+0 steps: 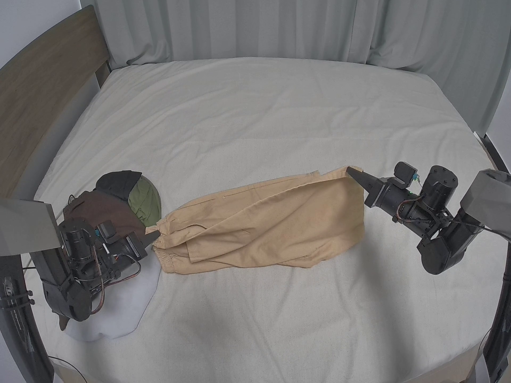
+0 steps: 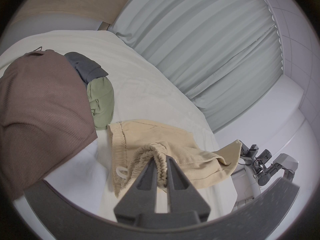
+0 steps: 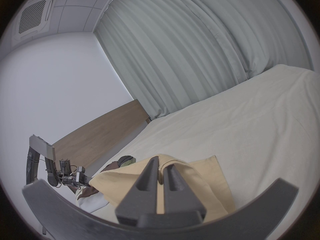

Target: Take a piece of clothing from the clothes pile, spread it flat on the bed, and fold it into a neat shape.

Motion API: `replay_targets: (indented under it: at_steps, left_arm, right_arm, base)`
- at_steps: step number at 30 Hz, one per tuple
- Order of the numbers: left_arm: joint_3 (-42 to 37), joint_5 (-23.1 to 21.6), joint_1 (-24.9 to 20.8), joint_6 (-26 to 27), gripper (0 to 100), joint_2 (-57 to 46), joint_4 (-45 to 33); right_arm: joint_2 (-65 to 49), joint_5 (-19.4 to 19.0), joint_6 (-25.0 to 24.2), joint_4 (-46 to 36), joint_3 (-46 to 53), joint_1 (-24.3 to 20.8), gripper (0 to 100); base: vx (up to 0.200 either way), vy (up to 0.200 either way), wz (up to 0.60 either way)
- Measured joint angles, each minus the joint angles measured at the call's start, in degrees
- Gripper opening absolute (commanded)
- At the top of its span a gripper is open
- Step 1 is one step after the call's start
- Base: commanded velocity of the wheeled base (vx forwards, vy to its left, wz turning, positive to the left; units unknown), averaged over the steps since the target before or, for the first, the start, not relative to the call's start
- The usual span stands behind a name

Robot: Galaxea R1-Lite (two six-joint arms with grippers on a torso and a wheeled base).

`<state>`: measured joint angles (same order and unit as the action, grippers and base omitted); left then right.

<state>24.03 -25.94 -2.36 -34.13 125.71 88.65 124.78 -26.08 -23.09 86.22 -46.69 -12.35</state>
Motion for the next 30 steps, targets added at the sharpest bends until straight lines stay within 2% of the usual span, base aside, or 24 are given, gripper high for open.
replay_targets:
  at_steps: [9, 24, 30]
  left_arm:
    - [2.10, 2.19, 0.00, -0.21, 0, 1.57, 0.00]
    - [7.52, 8.79, -0.48, -3.72, 0, 5.72, -0.02]
    - [8.98, 9.50, -0.48, -5.80, 0, 7.06, -0.02]
  right_arm:
    - [3.25, -0.94, -0.11, -2.61, -6.36, 0.22, 0]
    - [9.06, -1.56, -0.48, -6.08, -15.91, 0.26, 0]
    - [12.12, -1.65, -0.48, -7.42, -19.60, 0.39, 0]
  base:
    - [0.000, 0.000, 0.00]
    - [0.000, 0.000, 0.00]
    - [0.000, 0.000, 0.00]
